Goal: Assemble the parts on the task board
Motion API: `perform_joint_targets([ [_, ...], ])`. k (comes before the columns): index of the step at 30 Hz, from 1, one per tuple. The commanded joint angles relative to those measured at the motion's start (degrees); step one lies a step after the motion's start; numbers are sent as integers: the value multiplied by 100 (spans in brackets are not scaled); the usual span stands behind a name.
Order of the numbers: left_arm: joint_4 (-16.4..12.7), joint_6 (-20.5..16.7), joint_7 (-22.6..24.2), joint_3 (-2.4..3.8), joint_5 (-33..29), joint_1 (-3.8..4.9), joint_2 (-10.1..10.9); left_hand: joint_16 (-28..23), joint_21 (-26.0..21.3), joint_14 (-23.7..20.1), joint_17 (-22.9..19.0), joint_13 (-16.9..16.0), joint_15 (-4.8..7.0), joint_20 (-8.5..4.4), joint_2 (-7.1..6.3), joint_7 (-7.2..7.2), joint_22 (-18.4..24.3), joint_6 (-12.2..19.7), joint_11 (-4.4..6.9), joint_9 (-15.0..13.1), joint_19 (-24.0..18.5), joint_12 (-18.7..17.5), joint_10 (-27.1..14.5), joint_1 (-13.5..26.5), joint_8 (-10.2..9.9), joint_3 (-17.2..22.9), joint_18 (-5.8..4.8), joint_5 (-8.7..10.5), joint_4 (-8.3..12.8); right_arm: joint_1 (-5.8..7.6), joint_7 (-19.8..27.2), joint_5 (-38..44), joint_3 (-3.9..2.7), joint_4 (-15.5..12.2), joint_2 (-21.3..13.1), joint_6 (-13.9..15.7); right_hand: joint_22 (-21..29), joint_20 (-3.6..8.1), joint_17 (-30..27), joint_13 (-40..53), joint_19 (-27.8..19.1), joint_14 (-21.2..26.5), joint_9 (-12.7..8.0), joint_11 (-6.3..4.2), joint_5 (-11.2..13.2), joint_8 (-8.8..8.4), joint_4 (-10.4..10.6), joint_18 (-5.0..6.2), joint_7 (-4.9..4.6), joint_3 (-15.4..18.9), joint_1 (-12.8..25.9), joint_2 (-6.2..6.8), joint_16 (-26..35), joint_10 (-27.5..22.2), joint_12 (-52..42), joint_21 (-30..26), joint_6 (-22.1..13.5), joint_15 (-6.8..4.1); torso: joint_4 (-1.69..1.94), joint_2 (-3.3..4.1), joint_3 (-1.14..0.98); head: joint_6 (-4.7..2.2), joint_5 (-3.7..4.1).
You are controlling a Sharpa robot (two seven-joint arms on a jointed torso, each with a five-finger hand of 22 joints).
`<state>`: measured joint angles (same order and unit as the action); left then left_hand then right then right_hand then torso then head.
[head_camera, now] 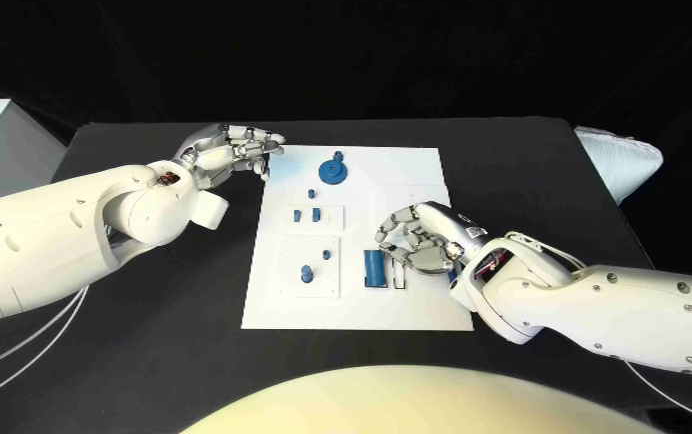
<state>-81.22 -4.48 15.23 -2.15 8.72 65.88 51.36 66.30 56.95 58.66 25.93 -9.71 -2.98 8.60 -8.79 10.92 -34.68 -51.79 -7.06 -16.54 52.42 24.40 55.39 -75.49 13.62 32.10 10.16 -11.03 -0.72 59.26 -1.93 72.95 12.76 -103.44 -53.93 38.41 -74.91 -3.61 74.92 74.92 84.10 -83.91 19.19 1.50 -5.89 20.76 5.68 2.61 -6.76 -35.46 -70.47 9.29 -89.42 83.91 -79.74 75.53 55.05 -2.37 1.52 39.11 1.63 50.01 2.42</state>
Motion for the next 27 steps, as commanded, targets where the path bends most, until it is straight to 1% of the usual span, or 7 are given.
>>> perform_joint_targets([
  [1, -11, 93, 23, 4, -10, -1, -8, -6, -35, -16, -8, 7, -4, -8, 42, 0, 6, 51, -9, 8, 45, 39, -44, 13, 14, 3, 41, -12, -29, -7, -37, 63, 2, 14, 26, -369, -1166, -26, 1436, 886, 223, -590, -8, 41, -8, -22, 13, -6, 18, 33, 48, 2, -17, 71, -25, 10, 38, 35, 4, -1, 4, -1, -3],
  [6, -9, 101, 17, 4, -10, -1, -8, -6, -35, -16, -8, 7, -4, -8, 42, 0, 6, 51, -9, 8, 45, 39, -44, 13, 14, 3, 41, -12, -29, -8, -218, 196, 2, 40, 65, -549, -1171, -26, 1442, 892, 229, -592, -10, 35, 10, -19, 28, -9, 28, 42, 49, -12, -21, 77, -36, 32, 57, 32, 6, 1, 4, -1, 0],
  [12, -8, 105, 10, 4, -9, -1, -9, -4, -45, -18, -9, 9, -8, -4, 42, 4, 12, 71, -13, 14, 49, 46, -57, 14, 13, 3, 41, -12, -41, -11, -413, 315, 2, 65, 125, -651, -1174, -22, 1449, 899, 233, -594, -11, 22, 24, -10, 36, -10, 45, 38, 29, -50, -24, 84, -48, 43, 90, 23, 6, 4, 2, -1, -8],
  [15, -8, 107, 7, 4, -9, -1, -10, -4, -46, -18, -9, 9, -9, -3, 44, 4, 13, 71, -13, 14, 50, 46, -58, 13, 14, 4, 41, -13, -42, -12, -494, 365, 2, 72, 160, -693, -1177, -20, 1449, 904, 236, -594, -11, 17, 26, -6, 40, -12, 50, 37, 23, -65, -25, 90, -57, 55, 104, 19, 9, 6, 2, -1, 7],
  [18, -9, 109, 4, 4, -9, -1, -10, -4, -46, -18, -9, 9, -9, -3, 44, 4, 13, 71, -13, 14, 50, 46, -58, 13, 14, 4, 41, -13, -42, -12, -588, 425, 2, 80, 173, -718, -1180, -14, 1456, 914, 240, -596, -7, 3, 30, 12, 51, -14, 68, 42, 13, -94, -28, 101, -75, 67, 145, 9, 5, 5, 1, -1, -1],
  [24, -5, 108, -1, 4, -8, -1, -8, -4, -46, -18, -9, 9, -9, -3, 44, 4, 13, 71, -13, 14, 50, 46, -58, 13, 14, 4, 41, -13, -42, -13, -795, 568, 2, 100, 157, -759, -1198, 24, 1467, 953, 262, -599, 21, -62, 23, 99, 29, -26, 145, 46, -68, -159, -34, 148, -145, 143, 279, -43, -2, 2, 1, -1, -6],
  [27, -4, 111, -2, 3, -7, -1, -9, -4, -46, -18, -9, 9, -9, -3, 44, 4, 13, 71, -13, 14, 50, 46, -58, 13, 14, 4, 41, -13, -42, -13, -877, 638, 2, 103, 147, -785, -1207, 39, 1474, 1035, 272, -601, 34, -82, 24, 135, 9, -32, 168, 43, -103, -179, -39, 220, -276, 178, 319, -61, 1, 0, -3, -1, -6],
])
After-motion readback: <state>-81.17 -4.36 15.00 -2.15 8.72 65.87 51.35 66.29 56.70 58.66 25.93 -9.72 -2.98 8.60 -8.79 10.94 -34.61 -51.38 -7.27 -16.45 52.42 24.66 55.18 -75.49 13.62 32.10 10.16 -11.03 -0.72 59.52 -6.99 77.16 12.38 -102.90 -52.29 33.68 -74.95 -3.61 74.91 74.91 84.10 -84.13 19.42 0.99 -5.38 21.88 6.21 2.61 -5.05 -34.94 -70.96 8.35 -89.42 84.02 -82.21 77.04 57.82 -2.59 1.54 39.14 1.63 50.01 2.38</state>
